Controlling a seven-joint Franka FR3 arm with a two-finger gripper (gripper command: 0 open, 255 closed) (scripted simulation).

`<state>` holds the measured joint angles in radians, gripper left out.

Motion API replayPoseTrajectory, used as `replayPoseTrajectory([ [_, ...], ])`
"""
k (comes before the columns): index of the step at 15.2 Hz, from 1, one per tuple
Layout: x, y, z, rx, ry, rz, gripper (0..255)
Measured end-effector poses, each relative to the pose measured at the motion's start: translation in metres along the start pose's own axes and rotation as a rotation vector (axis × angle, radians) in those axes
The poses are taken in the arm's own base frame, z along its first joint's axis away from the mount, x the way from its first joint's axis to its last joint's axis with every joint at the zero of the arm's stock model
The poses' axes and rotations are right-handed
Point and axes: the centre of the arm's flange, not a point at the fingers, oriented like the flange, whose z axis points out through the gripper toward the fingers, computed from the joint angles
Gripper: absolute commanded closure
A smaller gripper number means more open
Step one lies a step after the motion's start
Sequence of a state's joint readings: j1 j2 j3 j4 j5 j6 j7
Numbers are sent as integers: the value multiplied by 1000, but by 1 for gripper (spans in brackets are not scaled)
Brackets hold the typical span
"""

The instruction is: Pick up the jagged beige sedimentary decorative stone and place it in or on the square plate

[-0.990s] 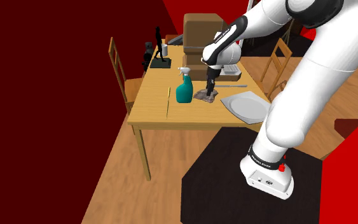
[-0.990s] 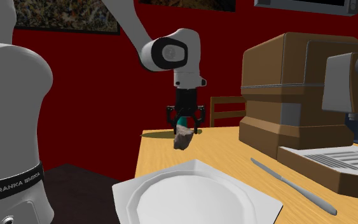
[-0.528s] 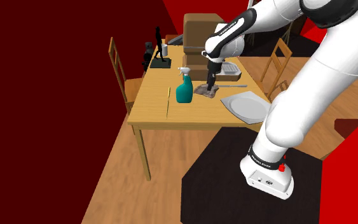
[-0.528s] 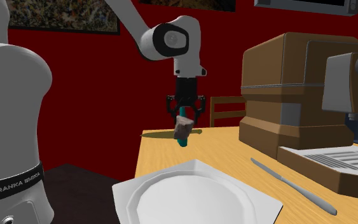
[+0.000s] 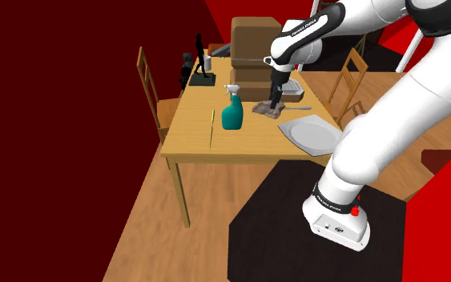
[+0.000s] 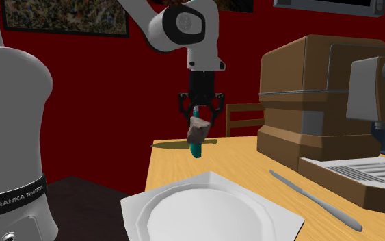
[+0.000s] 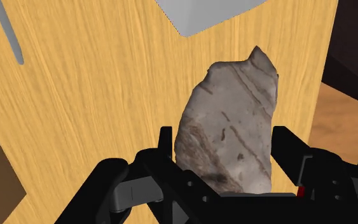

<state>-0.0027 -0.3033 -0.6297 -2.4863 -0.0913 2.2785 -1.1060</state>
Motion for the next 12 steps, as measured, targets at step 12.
replayPoseTrajectory([
  [12,-152,-5,-36,0,0,1,255],
])
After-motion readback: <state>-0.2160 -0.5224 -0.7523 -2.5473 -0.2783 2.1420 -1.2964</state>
